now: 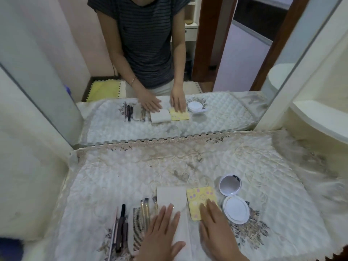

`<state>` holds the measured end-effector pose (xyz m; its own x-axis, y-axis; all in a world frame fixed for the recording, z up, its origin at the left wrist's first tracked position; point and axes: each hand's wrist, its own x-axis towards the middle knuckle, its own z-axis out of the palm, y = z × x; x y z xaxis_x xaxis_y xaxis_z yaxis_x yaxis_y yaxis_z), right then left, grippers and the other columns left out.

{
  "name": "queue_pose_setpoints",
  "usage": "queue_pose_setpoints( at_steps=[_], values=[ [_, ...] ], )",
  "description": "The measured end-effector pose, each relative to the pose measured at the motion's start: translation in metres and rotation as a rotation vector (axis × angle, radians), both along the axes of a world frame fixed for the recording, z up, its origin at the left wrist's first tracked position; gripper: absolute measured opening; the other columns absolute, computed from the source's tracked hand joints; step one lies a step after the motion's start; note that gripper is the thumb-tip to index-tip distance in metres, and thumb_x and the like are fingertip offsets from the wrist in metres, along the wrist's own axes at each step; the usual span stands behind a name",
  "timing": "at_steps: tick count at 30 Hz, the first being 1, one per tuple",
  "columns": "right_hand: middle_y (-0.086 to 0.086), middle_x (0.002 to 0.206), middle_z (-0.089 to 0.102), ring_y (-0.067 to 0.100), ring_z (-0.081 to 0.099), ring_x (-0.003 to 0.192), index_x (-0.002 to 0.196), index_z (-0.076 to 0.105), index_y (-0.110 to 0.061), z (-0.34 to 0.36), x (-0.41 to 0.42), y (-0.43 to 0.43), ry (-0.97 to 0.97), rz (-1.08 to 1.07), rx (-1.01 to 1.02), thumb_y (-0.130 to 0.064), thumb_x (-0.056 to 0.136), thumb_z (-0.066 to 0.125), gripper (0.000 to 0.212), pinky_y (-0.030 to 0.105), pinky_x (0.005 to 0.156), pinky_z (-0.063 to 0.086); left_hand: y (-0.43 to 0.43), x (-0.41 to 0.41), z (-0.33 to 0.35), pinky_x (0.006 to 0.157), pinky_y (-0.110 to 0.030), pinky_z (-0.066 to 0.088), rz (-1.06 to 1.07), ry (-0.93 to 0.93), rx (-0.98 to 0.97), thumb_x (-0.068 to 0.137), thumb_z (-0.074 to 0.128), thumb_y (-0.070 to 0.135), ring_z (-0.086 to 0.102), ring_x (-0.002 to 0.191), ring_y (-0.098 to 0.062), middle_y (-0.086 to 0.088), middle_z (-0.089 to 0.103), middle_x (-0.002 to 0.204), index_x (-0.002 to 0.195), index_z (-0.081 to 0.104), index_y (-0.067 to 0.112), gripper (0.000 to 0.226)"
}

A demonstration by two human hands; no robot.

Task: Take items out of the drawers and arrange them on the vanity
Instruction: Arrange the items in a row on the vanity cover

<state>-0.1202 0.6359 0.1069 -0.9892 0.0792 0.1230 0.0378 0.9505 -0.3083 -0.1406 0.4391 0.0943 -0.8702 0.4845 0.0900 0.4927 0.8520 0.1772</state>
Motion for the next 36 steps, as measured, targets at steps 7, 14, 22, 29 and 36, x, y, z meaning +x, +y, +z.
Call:
queue_pose_setpoints(
  at_steps=[7,14,22,29,36],
  values=[
    [0.010,0.123,0.058,0.024,0.042,0.116,0.114,0.048,-0.015,-0.019,0.000,0.005,0.087,0.187,-0.039,-0.042,0.095,0.008,0.052,0.021,0.111,0.018,0.017,0.016,-0.001,0.115,-0.025,-0.002,0.145,-0.102,-0.028,0.088,0.019,0.063,-0.004,0.145,-0.012,0.004,-0.005,0.158,0.134,0.037,0.025,0.062],
    [0.007,0.100,0.071,0.016,0.049,0.099,0.105,0.052,-0.023,0.027,-0.019,0.050,0.153,0.084,-0.120,-0.046,0.091,0.025,0.038,0.032,0.072,0.055,0.021,0.012,0.007,0.109,-0.026,0.016,0.120,-0.017,-0.005,0.071,0.045,0.058,-0.008,0.144,-0.011,0.001,0.006,0.157,0.127,0.045,0.022,0.066],
    [0.018,0.114,0.064,0.023,0.048,0.107,0.121,0.047,-0.008,0.016,-0.006,0.095,-0.077,-0.055,-0.163,-0.056,0.067,0.051,0.072,0.033,0.085,0.050,0.062,0.002,0.006,0.112,-0.029,0.008,-0.038,0.018,0.016,0.071,0.045,0.053,-0.003,0.145,-0.014,0.003,-0.006,0.157,0.124,0.046,0.025,0.060],
    [0.013,0.105,0.065,0.026,0.055,0.100,0.116,0.052,-0.009,0.016,-0.003,0.088,-0.121,-0.097,-0.263,-0.051,0.049,0.054,0.079,0.017,0.086,0.026,0.063,0.003,-0.001,0.110,-0.032,0.008,-0.019,0.013,-0.059,0.057,0.048,0.064,-0.007,0.145,-0.016,0.002,0.064,0.123,0.120,0.047,0.023,0.076],
    [0.014,0.108,0.062,0.037,0.058,0.100,0.117,0.056,-0.006,0.017,0.003,0.073,-0.158,-0.110,-0.251,-0.052,0.048,0.051,0.083,0.042,0.083,0.049,0.063,0.002,0.002,0.110,-0.032,0.007,-0.024,0.005,-0.053,0.059,0.047,0.064,-0.009,0.145,-0.015,0.004,0.064,0.123,0.120,0.047,0.023,0.074]
  ],
)
